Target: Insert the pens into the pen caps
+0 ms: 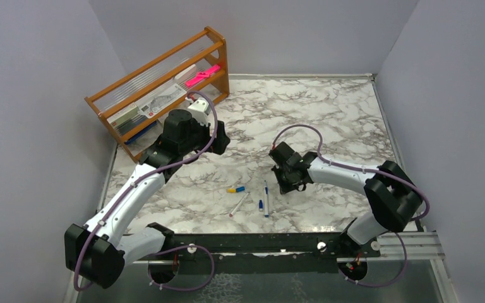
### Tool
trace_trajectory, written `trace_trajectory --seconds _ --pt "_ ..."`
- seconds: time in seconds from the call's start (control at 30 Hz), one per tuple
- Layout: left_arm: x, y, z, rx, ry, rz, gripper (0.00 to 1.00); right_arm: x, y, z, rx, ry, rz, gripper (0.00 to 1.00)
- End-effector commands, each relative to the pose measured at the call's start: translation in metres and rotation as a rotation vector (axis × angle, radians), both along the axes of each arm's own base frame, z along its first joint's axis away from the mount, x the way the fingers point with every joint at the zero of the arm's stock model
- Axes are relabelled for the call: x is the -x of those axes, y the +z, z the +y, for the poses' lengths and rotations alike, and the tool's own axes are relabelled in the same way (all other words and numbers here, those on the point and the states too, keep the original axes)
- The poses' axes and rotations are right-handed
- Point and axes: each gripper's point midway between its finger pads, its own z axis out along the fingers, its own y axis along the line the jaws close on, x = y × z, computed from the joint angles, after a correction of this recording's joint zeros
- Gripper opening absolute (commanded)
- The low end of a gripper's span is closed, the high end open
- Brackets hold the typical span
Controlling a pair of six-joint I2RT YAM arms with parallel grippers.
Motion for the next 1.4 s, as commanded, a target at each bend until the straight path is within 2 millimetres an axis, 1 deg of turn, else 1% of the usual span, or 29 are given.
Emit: trace_trajectory --seconds 0.0,0.1,0.23,0.3,0.43,0.53,0.57,0.67,0.77,0.87,0.93,0.97,1.0,1.03,1.1,1.2,1.37 --pt "0.0 -0.002 0.004 0.02 0.048 0.039 0.95 -0.007 0.009 0.004 -0.017 0.026 -0.055 0.01" --pt "0.004 -0.003 -0.01 0.084 0.018 0.115 0.94 -0.017 0.032 0.013 -0.078 0.043 -0.143 0.01" --pt "0.022 -0.001 -0.046 0.213 -0.162 0.233 0.93 -0.027 0.078 0.038 -0.264 0.099 -0.279 0.01" --pt "0.029 0.005 -0.062 0.293 -0.248 0.246 0.92 -0.028 0.1 0.052 -0.363 0.146 -0.332 0.01" --pt "0.036 0.015 -0.075 0.408 -0.299 0.279 0.89 -0.025 0.143 0.08 -0.559 0.25 -0.419 0.01" --pt "0.04 0.017 -0.081 0.451 -0.319 0.317 0.84 -0.021 0.164 0.097 -0.653 0.318 -0.437 0.01" --pt "0.041 0.017 -0.083 0.467 -0.327 0.33 0.82 -0.021 0.169 0.101 -0.675 0.332 -0.443 0.01" --pt "0.047 0.018 -0.088 0.508 -0.356 0.377 0.71 -0.022 0.178 0.109 -0.714 0.355 -0.46 0.01" --pt "0.05 0.015 -0.087 0.511 -0.357 0.392 0.64 -0.024 0.189 0.114 -0.741 0.372 -0.488 0.01" --pt "0.052 0.006 -0.084 0.495 -0.336 0.405 0.62 -0.026 0.197 0.12 -0.76 0.393 -0.495 0.01" --pt "0.054 0.003 -0.084 0.495 -0.334 0.413 0.6 -0.026 0.2 0.123 -0.772 0.404 -0.495 0.01" --pt "0.055 0.002 -0.084 0.497 -0.335 0.417 0.57 -0.025 0.203 0.125 -0.781 0.41 -0.493 0.01" --pt "0.056 0.002 -0.084 0.498 -0.336 0.416 0.54 -0.024 0.204 0.126 -0.789 0.414 -0.492 0.01" --pt "0.057 0.002 -0.085 0.5 -0.339 0.414 0.53 -0.023 0.207 0.128 -0.801 0.423 -0.49 0.01" --pt "0.059 0.003 -0.085 0.504 -0.341 0.411 0.52 -0.021 0.21 0.13 -0.821 0.43 -0.489 0.01" --pt "0.059 0.005 -0.085 0.51 -0.341 0.407 0.52 -0.019 0.21 0.134 -0.833 0.444 -0.474 0.01" --pt "0.058 0.005 -0.088 0.513 -0.338 0.41 0.46 -0.017 0.211 0.138 -0.854 0.461 -0.463 0.01"
